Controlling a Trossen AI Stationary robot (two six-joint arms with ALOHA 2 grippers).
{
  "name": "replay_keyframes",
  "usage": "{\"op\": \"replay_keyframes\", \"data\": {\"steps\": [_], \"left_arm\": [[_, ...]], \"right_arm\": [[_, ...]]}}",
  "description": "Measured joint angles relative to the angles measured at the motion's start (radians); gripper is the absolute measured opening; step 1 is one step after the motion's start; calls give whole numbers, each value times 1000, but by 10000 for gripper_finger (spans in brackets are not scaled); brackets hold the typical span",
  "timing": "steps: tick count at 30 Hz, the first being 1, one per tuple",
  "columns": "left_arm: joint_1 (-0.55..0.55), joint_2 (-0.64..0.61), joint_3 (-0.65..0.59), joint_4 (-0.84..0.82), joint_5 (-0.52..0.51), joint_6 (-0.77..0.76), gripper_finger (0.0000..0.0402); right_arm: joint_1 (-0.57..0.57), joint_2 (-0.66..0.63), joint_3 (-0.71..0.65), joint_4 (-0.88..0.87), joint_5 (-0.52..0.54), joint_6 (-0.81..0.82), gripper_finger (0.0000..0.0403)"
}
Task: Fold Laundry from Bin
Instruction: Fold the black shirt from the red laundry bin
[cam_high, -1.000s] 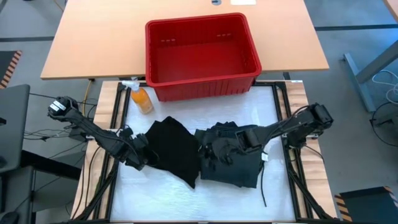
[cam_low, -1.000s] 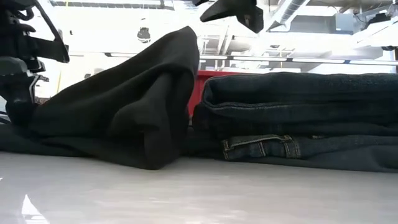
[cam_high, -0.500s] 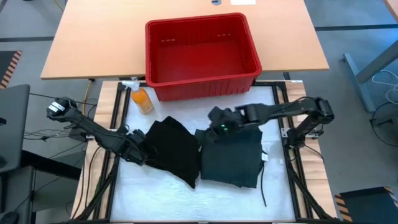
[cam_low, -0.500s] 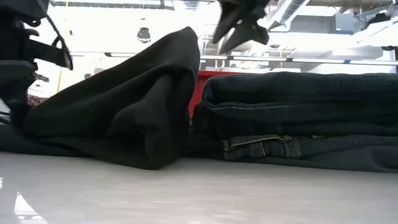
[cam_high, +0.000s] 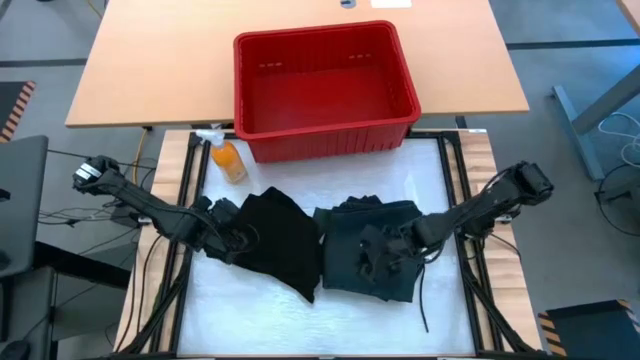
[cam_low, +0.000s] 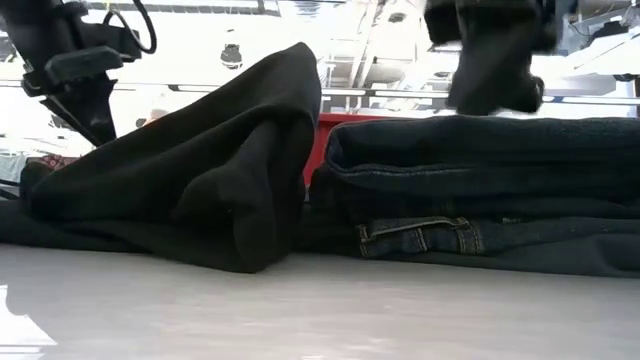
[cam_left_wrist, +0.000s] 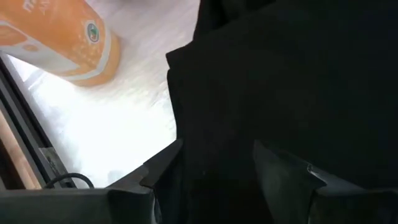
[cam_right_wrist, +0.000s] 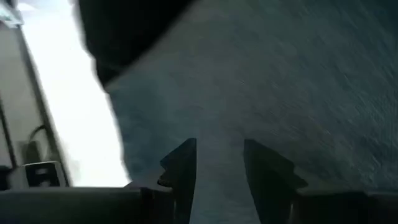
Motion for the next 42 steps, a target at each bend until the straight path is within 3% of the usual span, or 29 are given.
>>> {"op": "replay_keyframes", "data": {"steps": [4,8,14,23,27,31,34,36,42], "left_arm": [[24,1,-6,7,3,23,178],[40,1,-6,21,19,48,178],[41,1,-6,19,45,49,178],[41,1,-6,16,56,81,178],[40,-6,-6,18,75,91,178],[28,-7,-9,89,57,102,178],[26,20,-49,213,54,150,178],[27,40,-80,275,58,153,178],[33,64,-107,326,-40,139,178]], "right_arm": [[-19,10,-83,-3,-7,50,151],[-70,-12,-166,-71,-87,24,138],[-187,-75,-197,-322,-123,-212,110],[-486,-127,-200,-409,-21,-587,93],[-582,-125,-155,-508,-56,-643,91],[-586,-147,-11,-647,-155,-608,91],[-528,-177,109,-705,-168,-548,91],[-480,-201,163,-705,-121,-430,91],[-357,-232,154,-376,12,-27,97]]}}
